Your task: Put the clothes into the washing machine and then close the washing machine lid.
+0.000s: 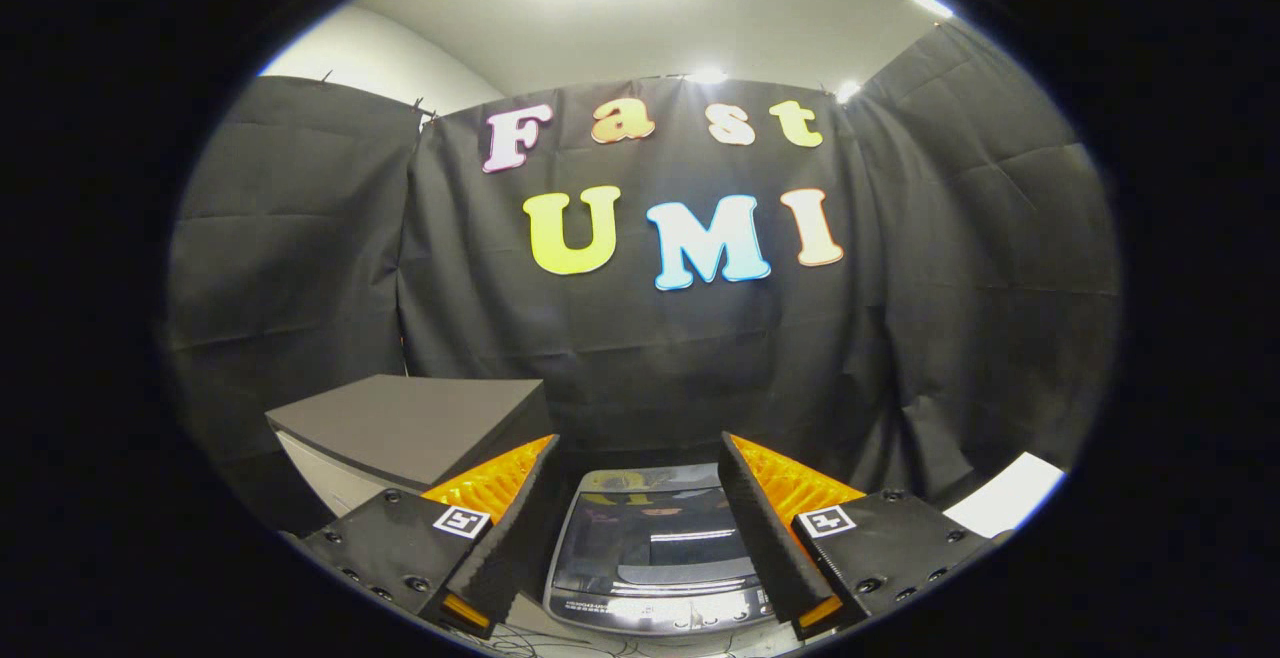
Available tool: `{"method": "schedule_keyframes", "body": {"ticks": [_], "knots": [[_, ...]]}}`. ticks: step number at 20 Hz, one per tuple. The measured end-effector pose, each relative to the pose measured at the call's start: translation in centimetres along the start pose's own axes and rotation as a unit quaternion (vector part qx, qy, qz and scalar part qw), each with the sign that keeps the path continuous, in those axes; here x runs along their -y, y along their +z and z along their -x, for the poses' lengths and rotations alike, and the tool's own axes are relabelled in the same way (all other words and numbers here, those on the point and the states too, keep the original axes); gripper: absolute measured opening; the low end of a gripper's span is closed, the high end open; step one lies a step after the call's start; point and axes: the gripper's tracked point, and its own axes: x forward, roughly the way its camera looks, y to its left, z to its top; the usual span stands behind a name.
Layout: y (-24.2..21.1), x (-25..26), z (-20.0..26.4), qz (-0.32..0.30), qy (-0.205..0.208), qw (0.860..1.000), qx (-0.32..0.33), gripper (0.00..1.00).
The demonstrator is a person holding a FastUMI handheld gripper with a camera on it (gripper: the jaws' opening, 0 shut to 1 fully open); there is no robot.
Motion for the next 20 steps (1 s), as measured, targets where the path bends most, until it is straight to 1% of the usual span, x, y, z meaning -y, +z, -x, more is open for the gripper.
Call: {"method": "schedule_keyframes", "body": {"ticks": [3, 10, 13, 16, 20], "knots": [[0.9, -0.1, 3.2, 0.001, -0.009, 1.000, 0.007, 0.96], [1.2, -0.6, 10.3, 0.041, -0.023, 0.999, 0.016, 0.96], [0.5, -1.1, 12.7, 0.034, -0.023, 0.999, 0.018, 0.96], [0.5, -1.0, 14.7, 0.040, -0.031, 0.998, 0.031, 0.96], [0.5, -1.1, 16.0, 0.074, -0.031, 0.996, 0.037, 0.96]]}}
